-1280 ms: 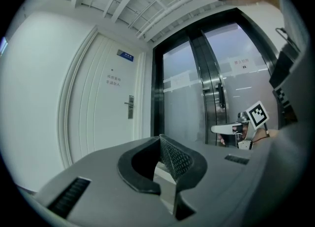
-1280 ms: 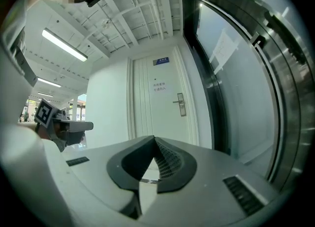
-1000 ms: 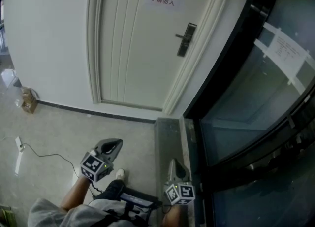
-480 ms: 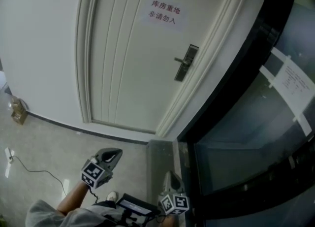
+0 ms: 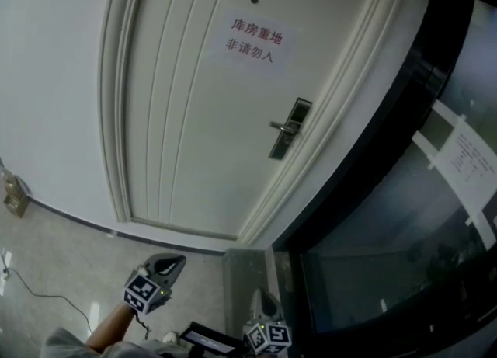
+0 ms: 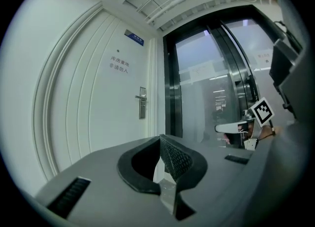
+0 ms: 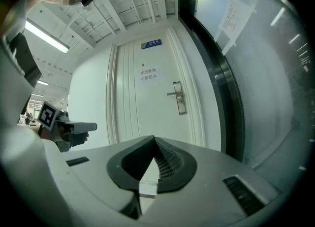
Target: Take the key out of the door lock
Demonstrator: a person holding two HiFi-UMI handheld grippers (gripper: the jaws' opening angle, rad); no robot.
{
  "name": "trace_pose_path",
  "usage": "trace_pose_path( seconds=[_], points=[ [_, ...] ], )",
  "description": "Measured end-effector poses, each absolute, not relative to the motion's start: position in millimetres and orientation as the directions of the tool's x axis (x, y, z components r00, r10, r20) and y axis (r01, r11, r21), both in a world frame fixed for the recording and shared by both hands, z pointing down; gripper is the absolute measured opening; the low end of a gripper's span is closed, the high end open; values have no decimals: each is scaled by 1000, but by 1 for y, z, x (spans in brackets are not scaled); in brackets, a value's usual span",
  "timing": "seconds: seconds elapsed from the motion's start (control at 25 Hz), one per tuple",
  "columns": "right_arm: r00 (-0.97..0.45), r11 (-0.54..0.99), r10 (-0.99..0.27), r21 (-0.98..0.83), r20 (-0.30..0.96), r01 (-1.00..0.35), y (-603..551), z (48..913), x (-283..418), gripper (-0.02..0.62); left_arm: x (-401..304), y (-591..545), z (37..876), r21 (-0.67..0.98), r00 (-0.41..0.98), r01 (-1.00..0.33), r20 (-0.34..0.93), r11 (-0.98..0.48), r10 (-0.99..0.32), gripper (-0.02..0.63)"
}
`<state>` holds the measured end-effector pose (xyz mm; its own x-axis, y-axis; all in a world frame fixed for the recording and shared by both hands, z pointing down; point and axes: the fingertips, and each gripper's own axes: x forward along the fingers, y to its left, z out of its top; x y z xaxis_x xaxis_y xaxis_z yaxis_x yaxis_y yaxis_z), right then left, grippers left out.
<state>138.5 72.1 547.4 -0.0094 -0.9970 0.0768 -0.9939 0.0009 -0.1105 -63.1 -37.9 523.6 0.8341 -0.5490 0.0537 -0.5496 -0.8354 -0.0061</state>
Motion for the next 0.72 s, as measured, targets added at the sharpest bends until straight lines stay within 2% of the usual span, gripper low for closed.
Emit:
trace_pose_path(
  seconds=[0.72],
  points=[
    [-32, 23, -993, -77, 111, -997, -42, 556, 156, 12, -55, -148, 539, 11, 814, -580, 57, -815, -578, 6]
  ],
)
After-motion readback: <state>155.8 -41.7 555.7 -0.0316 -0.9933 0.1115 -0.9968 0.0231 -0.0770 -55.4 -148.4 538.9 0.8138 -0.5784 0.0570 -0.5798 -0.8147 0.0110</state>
